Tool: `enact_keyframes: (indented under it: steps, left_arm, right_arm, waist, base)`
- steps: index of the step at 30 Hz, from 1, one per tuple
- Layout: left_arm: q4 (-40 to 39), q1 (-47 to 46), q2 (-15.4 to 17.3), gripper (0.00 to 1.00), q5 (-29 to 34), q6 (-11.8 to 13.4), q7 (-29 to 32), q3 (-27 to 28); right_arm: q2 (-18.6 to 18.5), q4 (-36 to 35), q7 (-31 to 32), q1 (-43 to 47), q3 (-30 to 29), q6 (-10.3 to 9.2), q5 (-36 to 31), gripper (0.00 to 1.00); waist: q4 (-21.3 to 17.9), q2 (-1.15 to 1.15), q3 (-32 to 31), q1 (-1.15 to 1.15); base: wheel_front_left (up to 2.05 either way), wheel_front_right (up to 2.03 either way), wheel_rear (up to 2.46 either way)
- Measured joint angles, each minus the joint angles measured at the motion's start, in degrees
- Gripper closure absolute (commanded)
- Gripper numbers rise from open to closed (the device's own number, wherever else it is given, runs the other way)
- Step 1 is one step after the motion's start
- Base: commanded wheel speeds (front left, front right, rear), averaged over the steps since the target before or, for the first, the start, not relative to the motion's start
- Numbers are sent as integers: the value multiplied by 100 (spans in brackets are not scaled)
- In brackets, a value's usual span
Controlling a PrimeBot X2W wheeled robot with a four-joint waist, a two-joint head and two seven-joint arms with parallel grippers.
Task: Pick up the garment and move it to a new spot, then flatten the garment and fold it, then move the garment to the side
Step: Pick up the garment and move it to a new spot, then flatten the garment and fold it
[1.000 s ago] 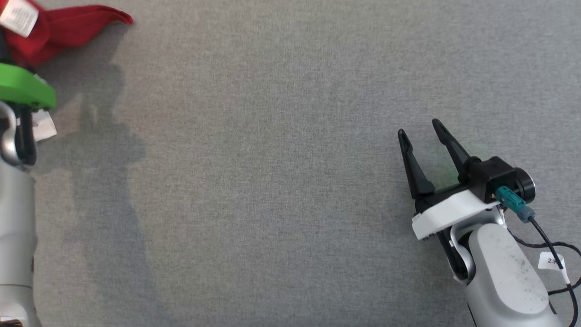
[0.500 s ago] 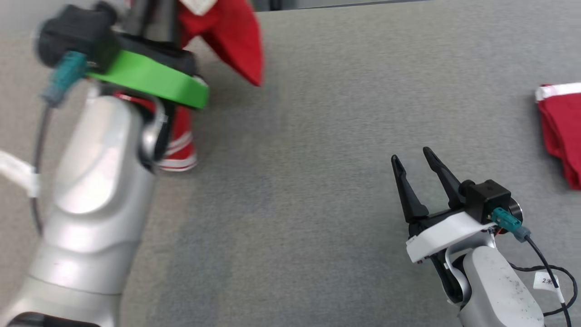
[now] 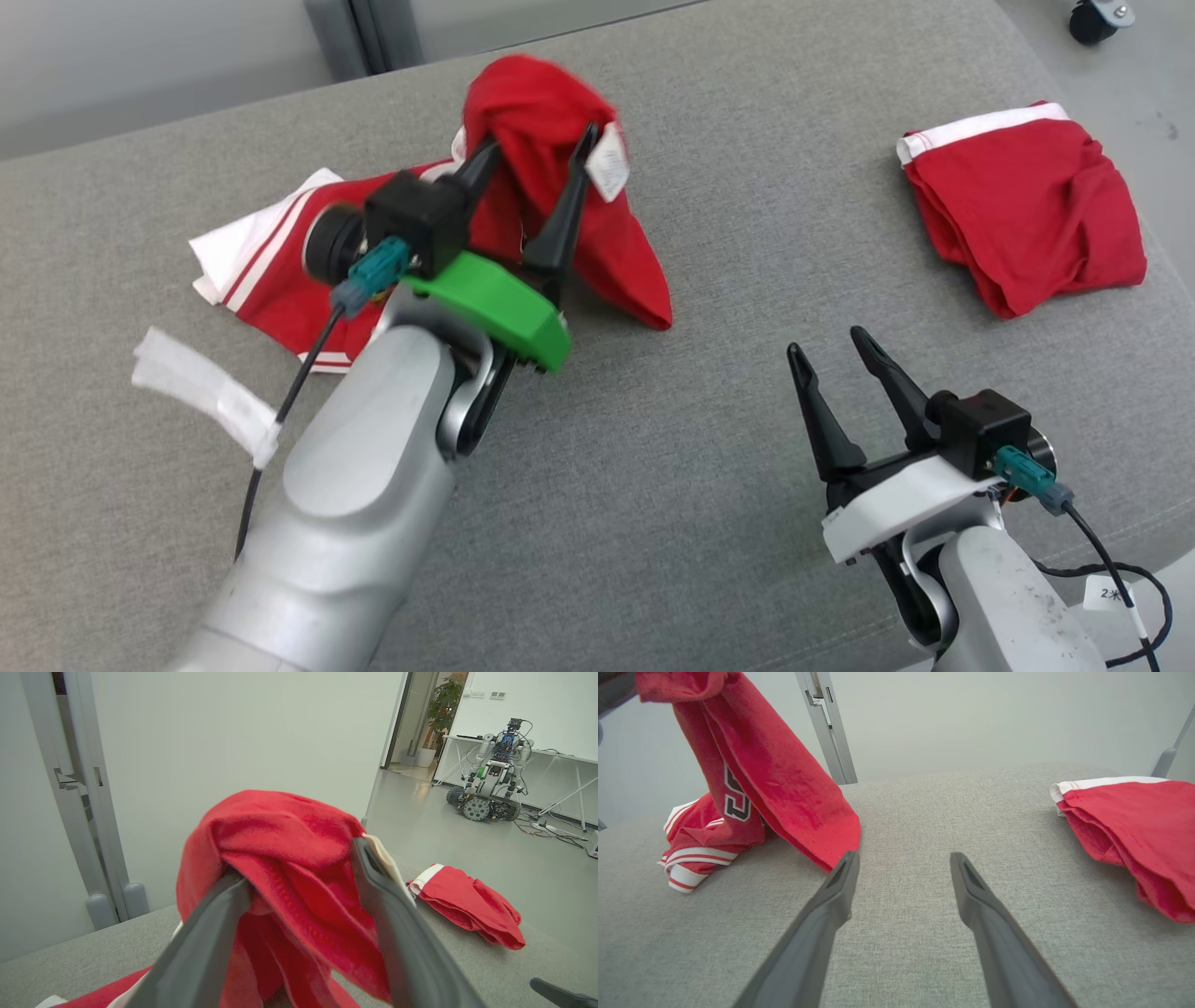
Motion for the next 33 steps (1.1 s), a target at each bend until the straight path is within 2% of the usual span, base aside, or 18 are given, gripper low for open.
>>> enact_keyframes:
  steps: [8, 19, 28, 33]
  left_arm:
    - [68, 1159, -4, 0, 296, 215, 0, 799]
    - [-92, 2886, -2, 0, 634, 215, -1, 1926]
    - [-798, 3919, -5, 0, 877, 377, -1, 2425]
    - [-1040, 4134, -5, 0, 895, 417, -10, 2458]
  right_arm:
    - [3, 58, 0, 117, -134, 0, -45, 0]
    - [7, 167, 0, 411, -266, 0, -102, 0]
    - [5, 196, 0, 698, -279, 0, -103, 0]
    - [4, 203, 0, 761, -282, 0, -158, 0]
  waist:
    - [201, 0, -180, 0]
    - [650, -1, -651, 0]
    - [887, 0, -993, 0]
    - [993, -1, -999, 0]
  base:
    - [0, 0, 0]
    - [0, 0, 0]
    - [0, 0, 0]
    - [0, 0, 0]
